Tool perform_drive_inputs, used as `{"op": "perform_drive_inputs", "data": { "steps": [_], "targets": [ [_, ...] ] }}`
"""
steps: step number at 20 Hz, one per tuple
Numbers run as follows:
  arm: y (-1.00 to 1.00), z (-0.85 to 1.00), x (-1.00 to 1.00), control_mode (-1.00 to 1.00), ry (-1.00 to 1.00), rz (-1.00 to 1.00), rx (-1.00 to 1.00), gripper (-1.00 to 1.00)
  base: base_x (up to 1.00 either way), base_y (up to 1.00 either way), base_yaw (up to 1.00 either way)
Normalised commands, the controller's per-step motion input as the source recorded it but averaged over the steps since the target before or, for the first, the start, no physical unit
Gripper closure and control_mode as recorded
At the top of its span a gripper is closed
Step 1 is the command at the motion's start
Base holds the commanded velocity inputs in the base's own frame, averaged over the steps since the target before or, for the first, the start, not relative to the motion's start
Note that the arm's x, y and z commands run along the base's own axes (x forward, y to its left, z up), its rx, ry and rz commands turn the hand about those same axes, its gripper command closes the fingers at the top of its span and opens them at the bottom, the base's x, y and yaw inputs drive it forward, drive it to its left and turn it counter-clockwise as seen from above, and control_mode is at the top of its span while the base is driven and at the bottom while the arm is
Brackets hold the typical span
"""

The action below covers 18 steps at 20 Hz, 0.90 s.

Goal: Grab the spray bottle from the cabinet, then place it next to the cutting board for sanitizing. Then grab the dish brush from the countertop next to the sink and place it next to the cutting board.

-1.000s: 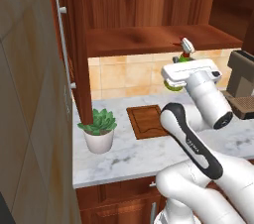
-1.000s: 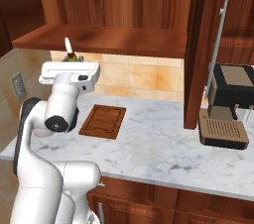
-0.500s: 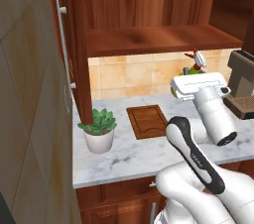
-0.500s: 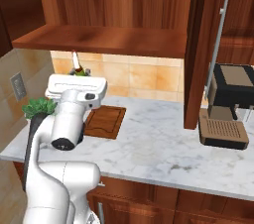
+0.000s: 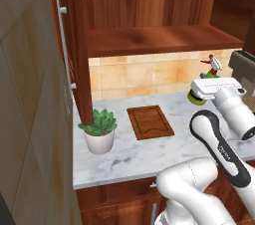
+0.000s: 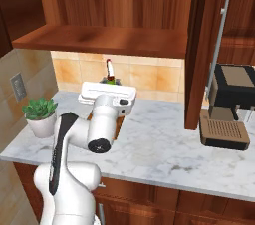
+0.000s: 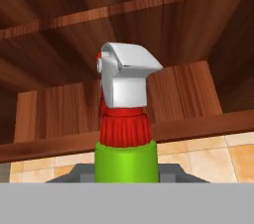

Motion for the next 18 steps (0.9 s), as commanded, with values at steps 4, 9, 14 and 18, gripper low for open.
{"op": "perform_drive_inputs", "data": {
  "steps": [4, 9, 14, 18],
  "targets": [
    [-0.7, -0.61, 0.47, -1.0, 0.14, 0.14, -0.02, 1.0, 0.0, 0.0, 0.0],
    [-0.42, -0.59, 0.45, -1.0, 0.05, 0.17, -0.05, 1.0, 0.0, 0.0, 0.0],
    [-0.11, -0.75, 0.55, -1.0, 0.01, 0.19, -0.1, 1.0, 0.0, 0.0, 0.0],
    [0.06, -0.63, 0.67, -1.0, 0.0, 0.14, -0.12, 1.0, 0.0, 0.0, 0.0]
  ]
}}
